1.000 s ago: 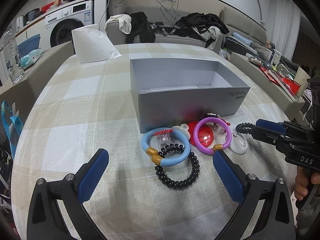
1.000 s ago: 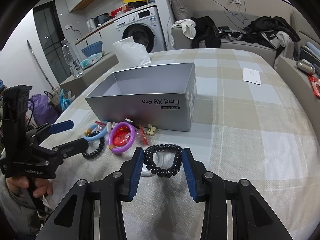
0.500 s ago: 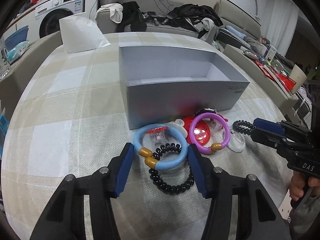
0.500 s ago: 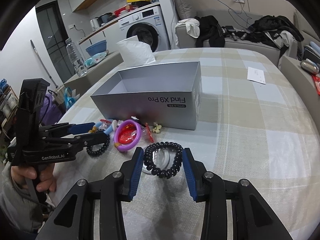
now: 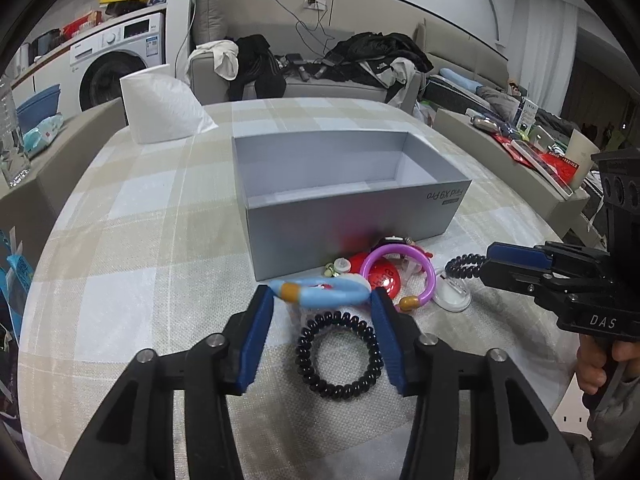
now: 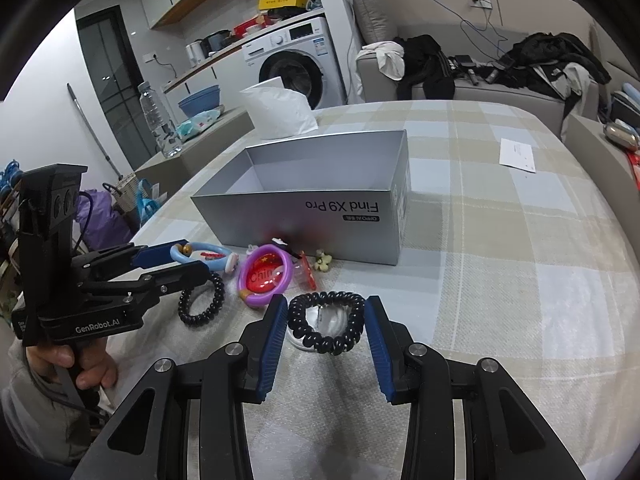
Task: Organize jewelry
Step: 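Lift the blue bangle with left tool while right tool carries the black bracelet over the box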
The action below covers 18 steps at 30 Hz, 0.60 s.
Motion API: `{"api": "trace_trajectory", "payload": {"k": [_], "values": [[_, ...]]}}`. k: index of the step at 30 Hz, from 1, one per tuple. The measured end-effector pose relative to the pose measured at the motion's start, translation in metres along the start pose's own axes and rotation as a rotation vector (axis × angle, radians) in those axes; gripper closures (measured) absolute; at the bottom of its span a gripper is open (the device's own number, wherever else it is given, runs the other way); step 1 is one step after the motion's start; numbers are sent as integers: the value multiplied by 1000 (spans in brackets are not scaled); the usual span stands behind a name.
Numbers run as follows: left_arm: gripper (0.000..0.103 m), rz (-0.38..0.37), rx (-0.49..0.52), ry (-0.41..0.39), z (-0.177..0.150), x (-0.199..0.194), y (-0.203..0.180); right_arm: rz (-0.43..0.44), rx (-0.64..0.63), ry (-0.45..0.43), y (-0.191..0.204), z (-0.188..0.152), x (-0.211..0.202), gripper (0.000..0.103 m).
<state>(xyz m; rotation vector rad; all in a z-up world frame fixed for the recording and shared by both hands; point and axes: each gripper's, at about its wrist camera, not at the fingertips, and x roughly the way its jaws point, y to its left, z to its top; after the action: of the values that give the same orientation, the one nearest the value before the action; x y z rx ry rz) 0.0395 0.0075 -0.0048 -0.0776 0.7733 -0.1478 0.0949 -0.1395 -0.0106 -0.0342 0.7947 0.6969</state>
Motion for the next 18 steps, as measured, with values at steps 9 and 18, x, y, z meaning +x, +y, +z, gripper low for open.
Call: {"api": "trace_trajectory", "payload": {"k": [9,18], "values": [[98,-10,-48,26,1,7,9,5,3,-7,0,0,-2,65],[69,-43,-66,80,-4,6,9,5,3,-7,0,0,-2,65]]}}
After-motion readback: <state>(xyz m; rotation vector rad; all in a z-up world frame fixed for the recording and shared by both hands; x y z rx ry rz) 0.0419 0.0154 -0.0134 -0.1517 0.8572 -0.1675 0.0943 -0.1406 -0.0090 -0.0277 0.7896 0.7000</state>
